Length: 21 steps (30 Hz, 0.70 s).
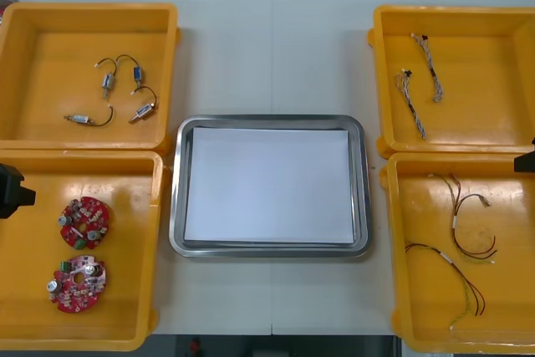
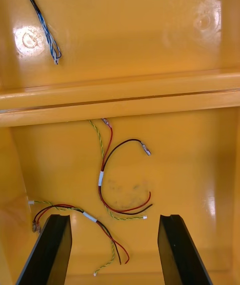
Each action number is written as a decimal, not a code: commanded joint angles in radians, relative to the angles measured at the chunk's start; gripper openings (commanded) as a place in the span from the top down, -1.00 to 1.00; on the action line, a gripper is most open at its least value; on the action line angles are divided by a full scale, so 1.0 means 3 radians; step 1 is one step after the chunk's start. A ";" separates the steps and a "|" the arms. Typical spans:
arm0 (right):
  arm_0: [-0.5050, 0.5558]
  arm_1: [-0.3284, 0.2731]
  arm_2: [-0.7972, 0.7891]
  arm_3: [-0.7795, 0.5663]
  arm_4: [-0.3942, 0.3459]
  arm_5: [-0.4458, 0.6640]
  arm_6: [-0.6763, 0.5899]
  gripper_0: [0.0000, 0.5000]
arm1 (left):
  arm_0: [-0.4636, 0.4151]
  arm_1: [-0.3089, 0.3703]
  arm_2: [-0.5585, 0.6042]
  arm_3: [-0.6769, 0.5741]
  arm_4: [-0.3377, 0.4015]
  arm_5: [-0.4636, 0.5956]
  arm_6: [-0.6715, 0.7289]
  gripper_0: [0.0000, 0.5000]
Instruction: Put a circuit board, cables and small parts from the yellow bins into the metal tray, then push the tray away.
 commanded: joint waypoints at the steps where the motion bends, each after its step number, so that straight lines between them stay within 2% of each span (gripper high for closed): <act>1: 0.0050 -0.0124 -0.0002 -0.0025 -0.0023 0.0005 0.0082 -1.00 | 0.0063 0.0132 0.0072 -0.0088 0.0004 -0.0034 -0.0210 -1.00; 21: 0.0050 -0.0124 -0.0002 -0.0025 -0.0023 0.0005 0.0082 -1.00 | 0.0063 0.0132 0.0072 -0.0088 0.0004 -0.0034 -0.0210 -1.00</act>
